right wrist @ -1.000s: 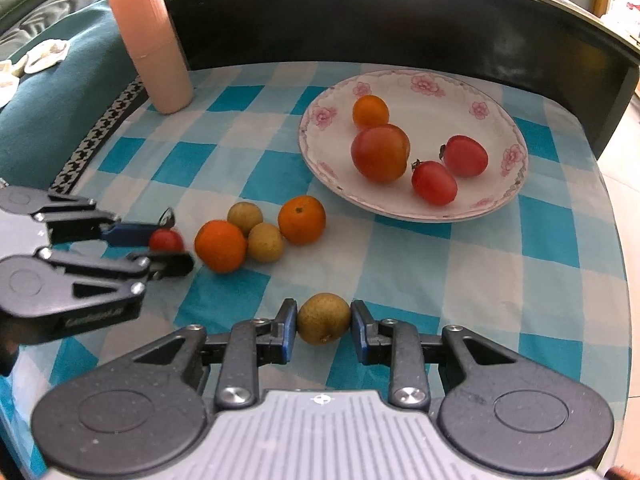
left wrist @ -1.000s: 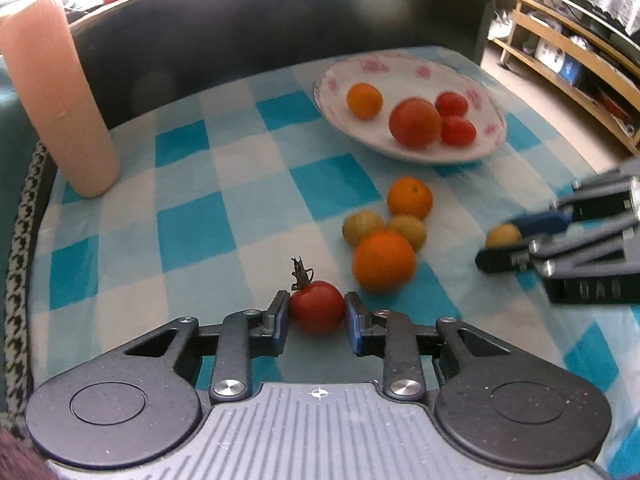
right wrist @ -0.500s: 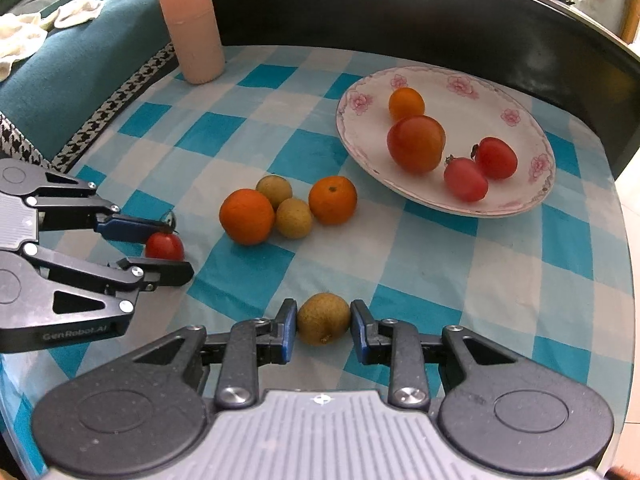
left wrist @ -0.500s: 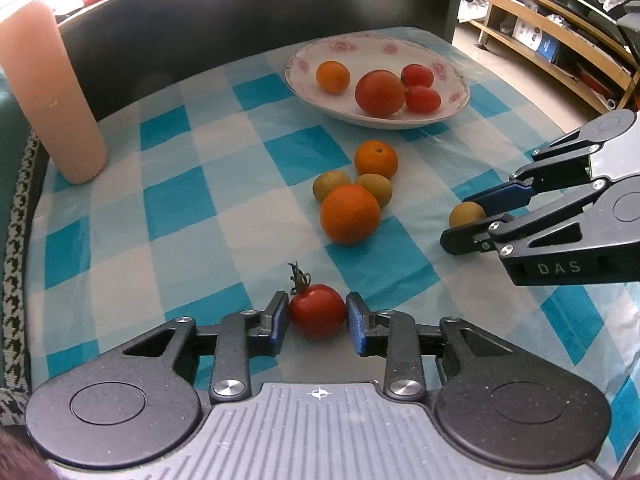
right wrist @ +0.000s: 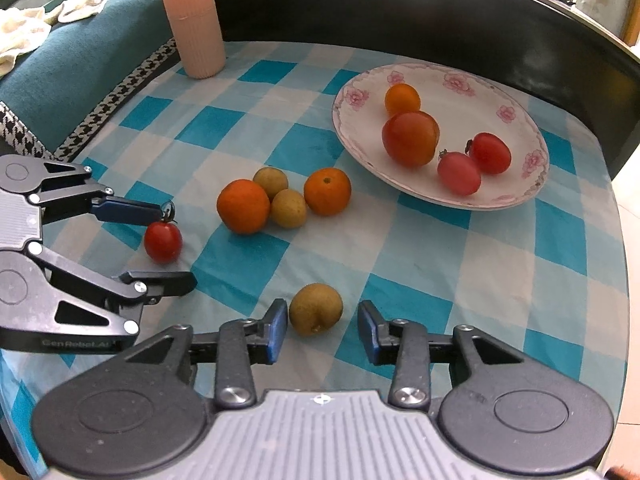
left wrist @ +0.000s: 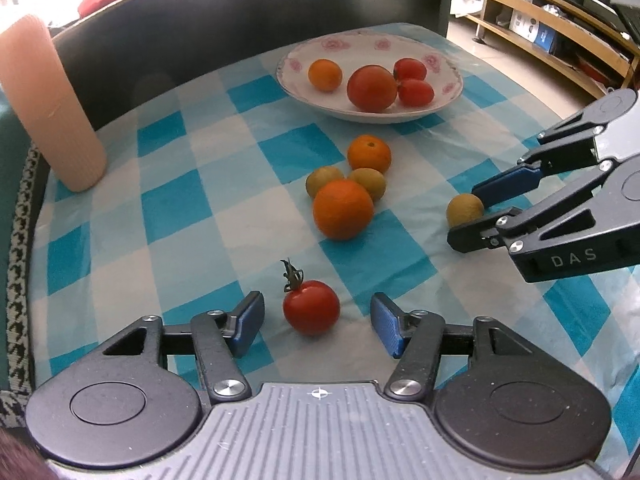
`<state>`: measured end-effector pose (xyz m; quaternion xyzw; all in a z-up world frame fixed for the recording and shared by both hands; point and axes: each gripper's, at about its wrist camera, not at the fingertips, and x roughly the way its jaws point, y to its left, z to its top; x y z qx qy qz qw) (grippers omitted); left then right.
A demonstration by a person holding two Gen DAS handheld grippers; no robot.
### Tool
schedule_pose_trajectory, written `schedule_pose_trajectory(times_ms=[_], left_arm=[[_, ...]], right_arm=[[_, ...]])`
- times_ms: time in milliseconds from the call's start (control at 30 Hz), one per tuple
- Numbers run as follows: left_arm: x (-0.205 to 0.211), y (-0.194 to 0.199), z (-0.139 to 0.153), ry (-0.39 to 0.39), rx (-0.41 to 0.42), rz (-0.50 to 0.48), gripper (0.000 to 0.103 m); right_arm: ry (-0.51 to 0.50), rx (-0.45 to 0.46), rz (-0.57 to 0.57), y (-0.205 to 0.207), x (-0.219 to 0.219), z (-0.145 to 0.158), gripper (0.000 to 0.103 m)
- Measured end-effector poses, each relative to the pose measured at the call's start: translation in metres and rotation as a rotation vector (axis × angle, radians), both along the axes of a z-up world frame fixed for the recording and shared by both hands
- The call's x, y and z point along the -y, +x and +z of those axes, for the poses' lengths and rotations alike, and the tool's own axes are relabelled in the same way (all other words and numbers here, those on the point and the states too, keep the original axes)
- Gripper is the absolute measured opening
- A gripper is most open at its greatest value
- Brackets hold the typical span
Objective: Organize fruits
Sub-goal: 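Carry the cherry tomato and the brown fruit over the plate with both tools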
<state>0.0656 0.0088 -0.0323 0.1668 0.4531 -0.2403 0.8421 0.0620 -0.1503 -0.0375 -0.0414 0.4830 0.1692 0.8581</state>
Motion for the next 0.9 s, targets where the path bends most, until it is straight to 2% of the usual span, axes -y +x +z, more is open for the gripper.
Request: schedule_pose_trajectory(times_ms=[167,267,300,333,367,567,900], left_arm=[[0.000,0.001,0.001,-0.029,-0.029,0.008,0.055],[0.001,0.001,0.002,-0.028,-0.031,0.012,0.052],[0.001,0.001,0.002,-0.033,-0.036,0.019,0.043],[0.000,0.002,0.003,-0.034,-0.031,0.029,0.037],[-0.001,0.003,0.004,-0.039,-0.036,0.035,0.036],[0.001,0.004,0.005,-0.021,-0.030,0.039,0.035],[0.016,0.008,0.024,-0.054,0.012,0.028,0.035]], right_arm=[[-0.006,-0.003,-0.002,0.000,-0.002,0.000,0.052],[-0.011,0.000,-0.002,0.001,-0.004,0.001,0.045],[-0.007,0.000,-0.002,0.000,-0.004,0.002,0.043],[-0.012,0.005,0.000,0.000,-0.005,0.002,0.043],[-0.019,0.009,0.003,0.000,-0.006,0.003,0.043],[-0.015,0.020,-0.008,0.001,-0.005,0.007,0.043],[0.022,0.058,-0.035,0.003,0.000,0.023,0.043]])
